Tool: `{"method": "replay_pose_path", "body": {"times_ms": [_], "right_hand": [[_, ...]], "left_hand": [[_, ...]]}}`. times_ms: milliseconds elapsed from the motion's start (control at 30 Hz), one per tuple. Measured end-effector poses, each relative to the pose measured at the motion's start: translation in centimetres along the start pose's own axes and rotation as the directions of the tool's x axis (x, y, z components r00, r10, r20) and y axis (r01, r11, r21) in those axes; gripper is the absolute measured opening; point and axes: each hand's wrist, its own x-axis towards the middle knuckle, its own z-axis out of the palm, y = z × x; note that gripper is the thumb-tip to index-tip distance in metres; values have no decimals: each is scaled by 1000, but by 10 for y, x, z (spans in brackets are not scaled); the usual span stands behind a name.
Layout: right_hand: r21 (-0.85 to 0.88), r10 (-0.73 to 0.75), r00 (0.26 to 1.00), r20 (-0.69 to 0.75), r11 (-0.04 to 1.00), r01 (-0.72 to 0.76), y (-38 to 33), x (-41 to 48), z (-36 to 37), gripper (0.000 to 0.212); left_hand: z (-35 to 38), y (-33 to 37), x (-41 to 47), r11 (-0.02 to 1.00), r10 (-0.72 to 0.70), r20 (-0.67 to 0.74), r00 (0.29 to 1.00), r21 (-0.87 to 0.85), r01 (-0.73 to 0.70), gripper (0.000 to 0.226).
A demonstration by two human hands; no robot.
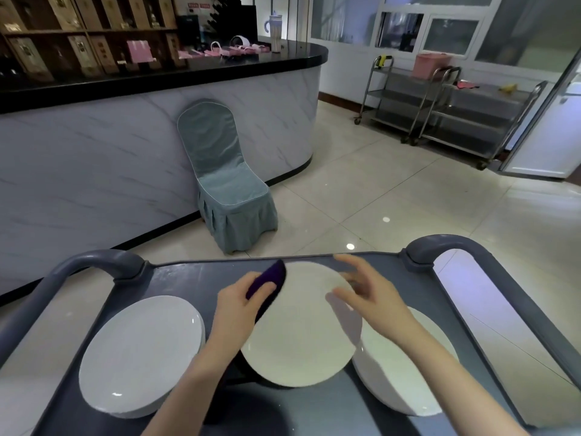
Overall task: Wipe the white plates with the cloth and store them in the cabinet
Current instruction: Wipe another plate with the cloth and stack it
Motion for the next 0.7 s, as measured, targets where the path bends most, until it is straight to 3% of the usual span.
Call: {"method": "replay_pose_path", "body": {"times_ms": [100,167,267,333,433,567,700], "right_hand": [[-254,-56,973,224,960,114,-11,13,3,15],[-305,-121,967,226,933,188,-10,15,10,11],[-297,-207,972,109,927,230,-2,15,13,13],[-213,-164,985,-50,965,150,4,12,11,13],[-34,-36,975,-220,999,29,11,2,13,17],[13,-36,985,-168,999,39,7,-4,15,21],[-206,-224,973,60,951,232,-7,4,26,13]], "left_hand": [[4,3,5,978,122,236,964,135,-157,16],[6,4,2,977,132,251,959,129,-169,16],[7,0,-8,997,64,145,987,21,-68,12],[10,-8,-19,994,-78,25,997,-77,80,13],[10,-10,-25,951,-254,-29,967,-188,244,16],[-7,-5,-5,990,-126,35,991,-55,128,9],[-6,10,11,985,60,303,951,138,-106,13]]}}
